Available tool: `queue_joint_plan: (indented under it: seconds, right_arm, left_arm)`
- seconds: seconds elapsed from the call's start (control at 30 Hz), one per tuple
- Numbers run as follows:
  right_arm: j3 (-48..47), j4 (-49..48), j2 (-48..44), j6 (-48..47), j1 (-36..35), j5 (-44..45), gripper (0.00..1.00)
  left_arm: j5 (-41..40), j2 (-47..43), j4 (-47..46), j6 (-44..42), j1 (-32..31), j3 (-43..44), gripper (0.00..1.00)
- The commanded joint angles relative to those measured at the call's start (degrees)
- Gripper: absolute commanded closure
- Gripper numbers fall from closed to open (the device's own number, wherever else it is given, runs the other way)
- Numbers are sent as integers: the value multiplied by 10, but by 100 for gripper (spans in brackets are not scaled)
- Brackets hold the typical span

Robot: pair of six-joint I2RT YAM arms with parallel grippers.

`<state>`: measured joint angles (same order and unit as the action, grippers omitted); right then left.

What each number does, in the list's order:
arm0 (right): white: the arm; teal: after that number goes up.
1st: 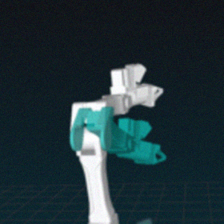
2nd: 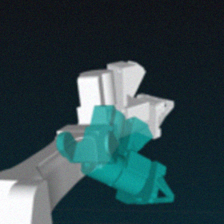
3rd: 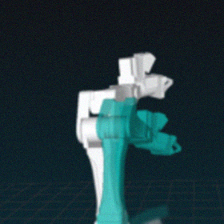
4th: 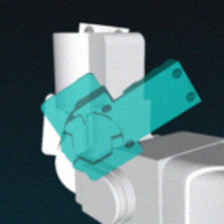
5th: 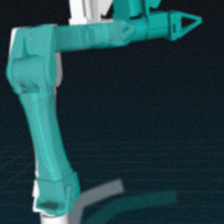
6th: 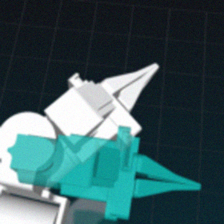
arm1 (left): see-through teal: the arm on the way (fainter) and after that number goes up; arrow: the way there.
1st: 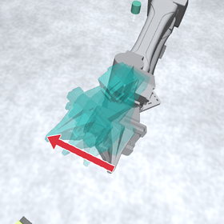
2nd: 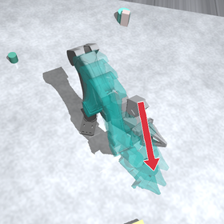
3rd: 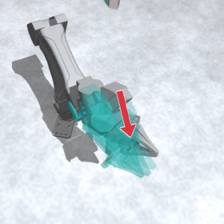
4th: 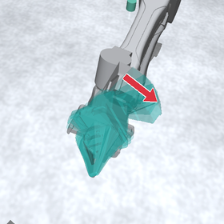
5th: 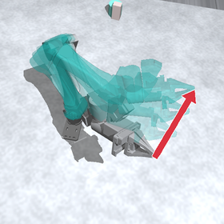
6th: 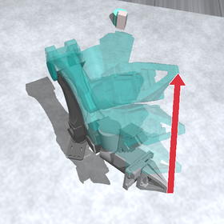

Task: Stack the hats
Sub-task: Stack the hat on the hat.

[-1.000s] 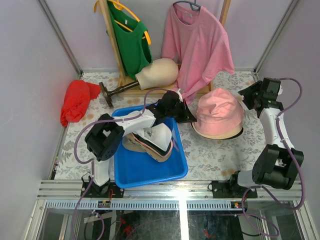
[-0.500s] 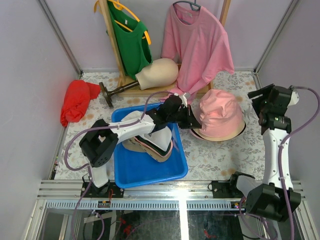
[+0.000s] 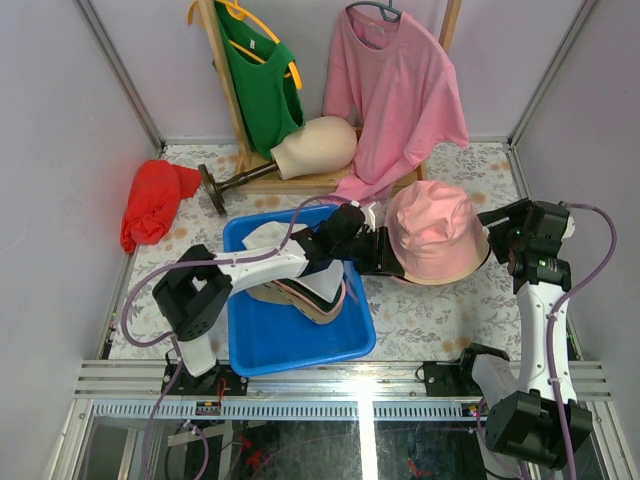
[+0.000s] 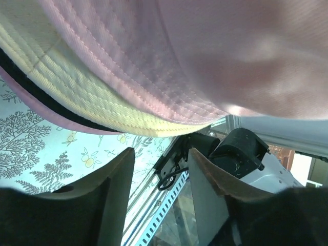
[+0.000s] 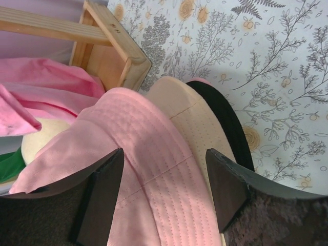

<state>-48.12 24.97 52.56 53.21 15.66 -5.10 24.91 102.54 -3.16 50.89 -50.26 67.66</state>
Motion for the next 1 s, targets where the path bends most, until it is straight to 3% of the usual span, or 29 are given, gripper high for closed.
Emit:
queue_joint_plan:
  seconds: [0.0,0.33,0.53,0.97]
  right_arm:
    - [-6,-9,-16,15,0,-34,28]
    - [-4,-26,-15,24,0,-66,31]
    - [8,-57,4,32,-17,-81,39]
    - [66,-84,36,13,-27,-74,58]
  left_arm:
    - [-29,-56,24,-29,-3,-3,51]
    - [-188,-135,68,-67,20,6,46]
    - [-171,-136,3,-53,60,2,45]
    - [-107,23,-37,-26,61,127,43]
